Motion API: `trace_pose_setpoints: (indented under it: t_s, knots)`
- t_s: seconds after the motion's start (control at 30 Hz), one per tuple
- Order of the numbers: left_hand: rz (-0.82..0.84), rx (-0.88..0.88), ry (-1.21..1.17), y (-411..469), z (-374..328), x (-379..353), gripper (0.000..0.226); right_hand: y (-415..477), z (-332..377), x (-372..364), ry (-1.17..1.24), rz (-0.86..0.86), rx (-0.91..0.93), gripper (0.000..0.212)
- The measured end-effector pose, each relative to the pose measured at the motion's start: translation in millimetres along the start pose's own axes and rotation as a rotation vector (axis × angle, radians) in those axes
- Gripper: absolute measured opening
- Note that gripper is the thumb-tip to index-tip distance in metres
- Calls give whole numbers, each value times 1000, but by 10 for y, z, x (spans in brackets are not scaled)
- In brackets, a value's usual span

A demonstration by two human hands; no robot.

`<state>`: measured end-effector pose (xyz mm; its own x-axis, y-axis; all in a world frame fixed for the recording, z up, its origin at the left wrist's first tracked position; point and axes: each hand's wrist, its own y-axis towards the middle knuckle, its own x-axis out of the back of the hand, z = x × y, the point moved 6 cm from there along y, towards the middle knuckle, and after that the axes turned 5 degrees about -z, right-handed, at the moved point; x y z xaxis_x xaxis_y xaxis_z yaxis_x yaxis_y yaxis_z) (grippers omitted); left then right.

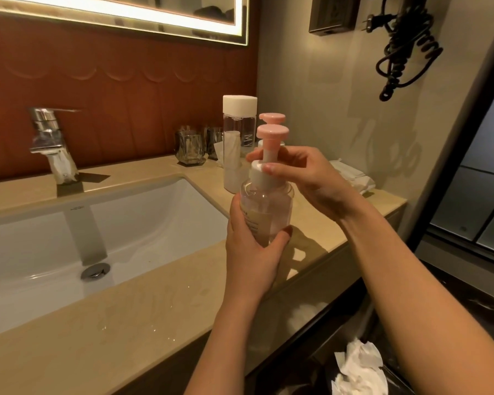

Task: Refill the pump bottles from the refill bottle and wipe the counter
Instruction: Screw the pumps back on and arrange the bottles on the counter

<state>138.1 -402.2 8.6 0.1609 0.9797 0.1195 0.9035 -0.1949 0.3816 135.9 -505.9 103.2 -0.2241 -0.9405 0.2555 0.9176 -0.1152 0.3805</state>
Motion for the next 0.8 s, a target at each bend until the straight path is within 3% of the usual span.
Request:
trace_pose_setpoints:
  t_s: [0.3,0.5,0.67,0.8]
  knots:
    - [-8,13,-23,13,49,-14,92,26,48,-82,-154,-233,46,47]
    - [0,6,-20,12,41,-5,92,-25,6,-187,-113,-102,38,16]
    - [-3,-7,-1,11,39,1,90,-78,-53,-97,-8,35,-28,29]
    - [2,-7,-16,7,32,-5,89,-71,-49,-20,38,-26,-3,29]
